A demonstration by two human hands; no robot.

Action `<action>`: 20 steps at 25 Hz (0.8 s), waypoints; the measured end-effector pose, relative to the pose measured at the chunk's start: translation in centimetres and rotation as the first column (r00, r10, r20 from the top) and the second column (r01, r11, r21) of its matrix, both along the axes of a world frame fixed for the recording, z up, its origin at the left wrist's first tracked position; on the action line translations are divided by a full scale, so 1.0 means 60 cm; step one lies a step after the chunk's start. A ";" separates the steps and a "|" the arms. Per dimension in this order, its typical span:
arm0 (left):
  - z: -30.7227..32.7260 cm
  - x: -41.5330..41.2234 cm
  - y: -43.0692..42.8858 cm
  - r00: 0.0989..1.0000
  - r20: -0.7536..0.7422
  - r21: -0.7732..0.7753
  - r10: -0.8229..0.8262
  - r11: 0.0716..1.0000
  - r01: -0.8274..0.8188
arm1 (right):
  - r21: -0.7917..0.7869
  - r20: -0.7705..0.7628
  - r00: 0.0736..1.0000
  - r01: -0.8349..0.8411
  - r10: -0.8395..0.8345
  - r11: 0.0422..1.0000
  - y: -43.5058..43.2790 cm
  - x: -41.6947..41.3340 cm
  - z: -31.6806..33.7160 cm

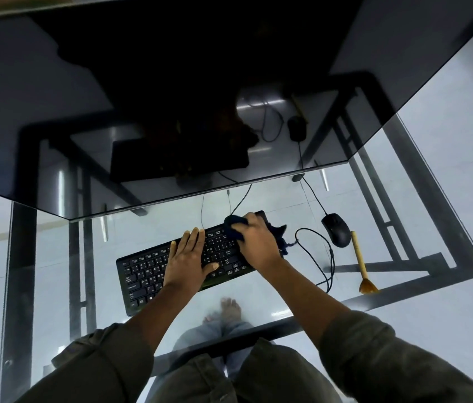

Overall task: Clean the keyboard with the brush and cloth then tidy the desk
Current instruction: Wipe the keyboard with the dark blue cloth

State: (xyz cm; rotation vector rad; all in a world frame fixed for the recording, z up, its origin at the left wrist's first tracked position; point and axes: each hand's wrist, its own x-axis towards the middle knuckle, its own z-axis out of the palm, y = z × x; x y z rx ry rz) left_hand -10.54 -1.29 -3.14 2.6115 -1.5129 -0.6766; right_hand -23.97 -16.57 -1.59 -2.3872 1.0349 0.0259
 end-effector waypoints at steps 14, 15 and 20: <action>0.010 -0.001 -0.006 0.999 0.028 0.081 -0.023 0.996 0.020 | 0.019 -0.028 0.997 0.077 -0.076 0.997 -0.055 -0.019 0.003; 0.009 -0.001 -0.005 0.999 0.030 0.077 -0.022 0.997 0.020 | 0.015 -0.023 0.972 0.232 -0.232 0.973 -0.063 -0.021 0.004; 0.002 0.001 -0.003 0.999 0.035 0.059 -0.022 0.998 0.020 | 0.002 -0.032 0.998 -0.051 0.051 0.999 0.032 0.026 0.011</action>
